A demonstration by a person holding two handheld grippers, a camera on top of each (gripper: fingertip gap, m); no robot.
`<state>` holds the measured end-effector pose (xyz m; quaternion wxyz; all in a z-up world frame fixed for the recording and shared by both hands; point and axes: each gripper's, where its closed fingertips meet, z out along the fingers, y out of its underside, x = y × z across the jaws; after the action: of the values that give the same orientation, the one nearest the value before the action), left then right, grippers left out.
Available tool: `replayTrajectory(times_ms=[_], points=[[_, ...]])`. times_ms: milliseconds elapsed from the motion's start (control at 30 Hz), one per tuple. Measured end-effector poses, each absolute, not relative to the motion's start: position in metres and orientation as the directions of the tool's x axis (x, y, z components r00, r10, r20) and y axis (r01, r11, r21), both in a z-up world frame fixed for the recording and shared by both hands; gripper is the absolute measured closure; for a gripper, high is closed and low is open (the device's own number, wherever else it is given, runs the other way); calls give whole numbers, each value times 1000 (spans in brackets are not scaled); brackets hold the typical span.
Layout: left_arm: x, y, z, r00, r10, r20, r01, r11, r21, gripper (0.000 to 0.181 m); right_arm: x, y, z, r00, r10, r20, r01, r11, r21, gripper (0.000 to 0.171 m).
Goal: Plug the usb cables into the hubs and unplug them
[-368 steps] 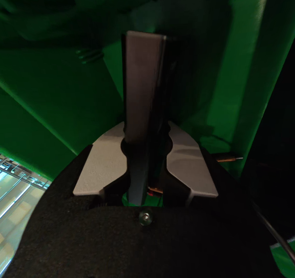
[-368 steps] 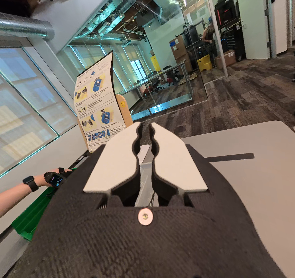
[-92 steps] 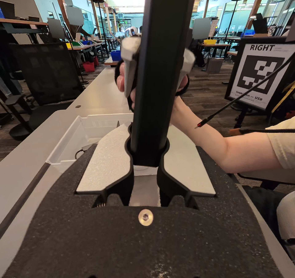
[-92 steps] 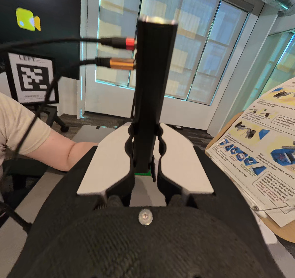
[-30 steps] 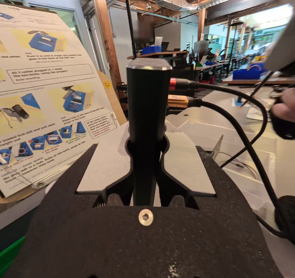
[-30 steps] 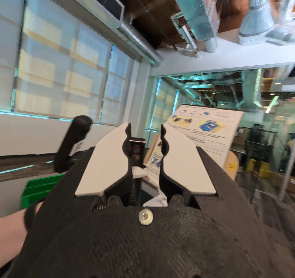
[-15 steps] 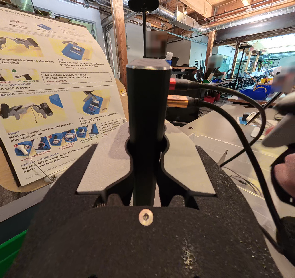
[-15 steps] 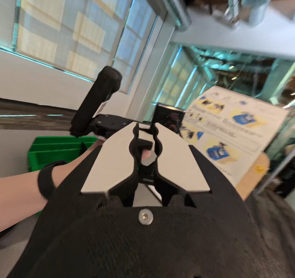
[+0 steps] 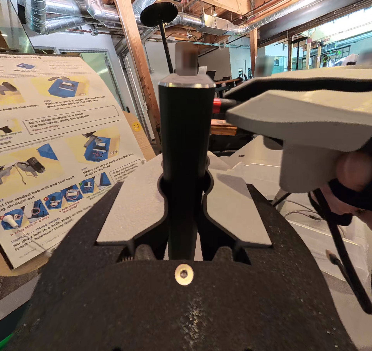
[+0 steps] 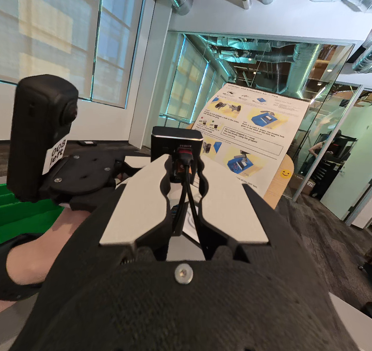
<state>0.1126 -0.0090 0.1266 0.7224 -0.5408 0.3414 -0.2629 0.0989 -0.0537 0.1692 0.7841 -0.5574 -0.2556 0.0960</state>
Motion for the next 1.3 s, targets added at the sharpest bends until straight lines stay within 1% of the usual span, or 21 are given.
replayTrajectory(times_ms=[33, 133, 267, 533, 733, 867, 1100, 1200, 1300], points=[[116, -10, 125, 624, -752, -215, 5, 279, -960, 151, 100, -52, 168, 852, 439, 286, 131, 349, -928, 147], [122, -13, 122, 615, -756, -224, 0, 284, -959, 151, 105, -48, 166, 854, 448, 265, 113, 336, -935, 155], [121, -11, 121, 618, -756, -215, 11, 281, -960, 151, 105, -47, 163, 842, 471, 264, 120, 314, -942, 155], [118, -6, 120, 649, -727, -223, -32, 266, -963, 151, 105, -44, 162, 838, 505, 208, 46, 314, -948, 154], [119, -2, 115, 612, -766, -198, -26, 230, -973, 151, 104, -40, 157, 841, 491, 227, 74, 311, -948, 155], [119, -1, 113, 588, -785, -194, -30, 218, -976, 151, 99, -42, 157, 812, 529, 246, 89, 306, -948, 154], [116, 2, 111, 613, -766, -193, -47, 209, -977, 150, 100, -40, 155, 850, 487, 198, 40, 315, -948, 154], [117, 2, 110, 594, -786, -171, -29, 191, -981, 150, 100, -39, 155, 868, 445, 223, 66, 340, -938, 154], [118, 2, 111, 584, -797, -153, -15, 178, -984, 150, 99, -39, 155, 868, 445, 220, 62, 342, -938, 154]])
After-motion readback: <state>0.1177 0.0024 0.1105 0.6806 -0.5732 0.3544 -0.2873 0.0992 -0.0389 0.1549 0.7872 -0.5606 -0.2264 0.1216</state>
